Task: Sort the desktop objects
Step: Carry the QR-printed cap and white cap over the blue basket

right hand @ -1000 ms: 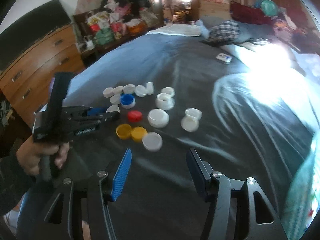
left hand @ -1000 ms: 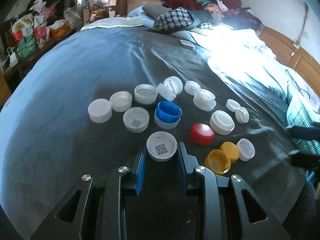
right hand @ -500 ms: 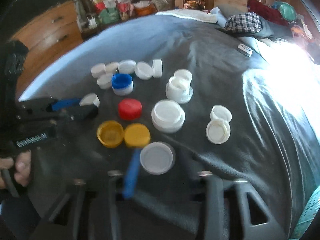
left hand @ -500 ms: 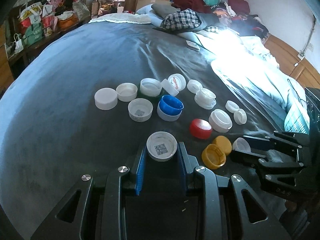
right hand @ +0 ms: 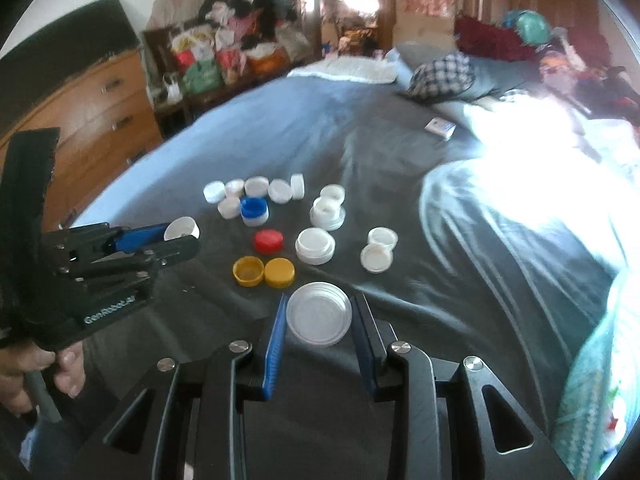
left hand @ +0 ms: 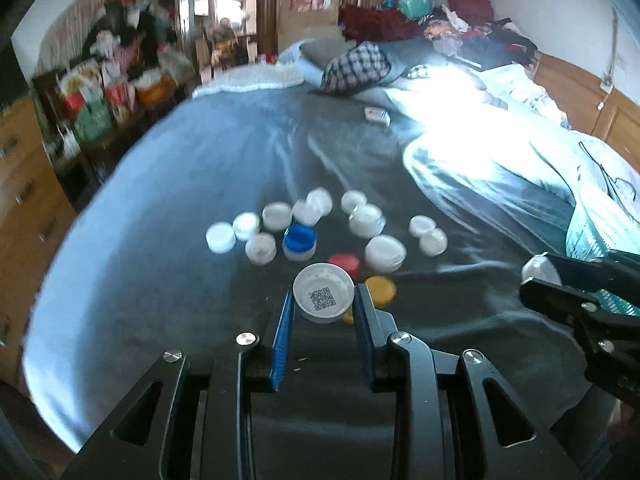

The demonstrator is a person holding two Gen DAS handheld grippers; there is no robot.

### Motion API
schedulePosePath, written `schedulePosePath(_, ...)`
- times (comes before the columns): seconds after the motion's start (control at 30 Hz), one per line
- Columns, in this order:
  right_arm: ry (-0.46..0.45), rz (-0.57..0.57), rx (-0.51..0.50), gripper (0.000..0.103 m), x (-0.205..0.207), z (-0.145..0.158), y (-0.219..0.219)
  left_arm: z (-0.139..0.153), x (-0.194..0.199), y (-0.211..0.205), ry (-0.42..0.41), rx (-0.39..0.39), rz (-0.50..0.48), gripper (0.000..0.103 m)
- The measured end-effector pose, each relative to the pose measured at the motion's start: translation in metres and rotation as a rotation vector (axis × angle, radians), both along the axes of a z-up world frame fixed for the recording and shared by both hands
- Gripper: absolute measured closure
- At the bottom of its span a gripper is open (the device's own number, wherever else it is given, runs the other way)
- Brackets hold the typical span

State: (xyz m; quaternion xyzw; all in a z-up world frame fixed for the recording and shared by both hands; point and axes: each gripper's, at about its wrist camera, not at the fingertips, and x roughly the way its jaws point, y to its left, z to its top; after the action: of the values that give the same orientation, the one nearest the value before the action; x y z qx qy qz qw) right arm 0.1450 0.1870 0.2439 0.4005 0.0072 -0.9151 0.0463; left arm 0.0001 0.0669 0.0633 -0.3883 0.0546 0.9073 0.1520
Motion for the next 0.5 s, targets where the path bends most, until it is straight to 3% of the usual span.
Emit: schedulePosePath(0.5,0.137,-0.11,-0.019,0.069,0.076,0.057,0.039,0.039,0.036,0.072,0.069,-0.11,-0.096,0.078)
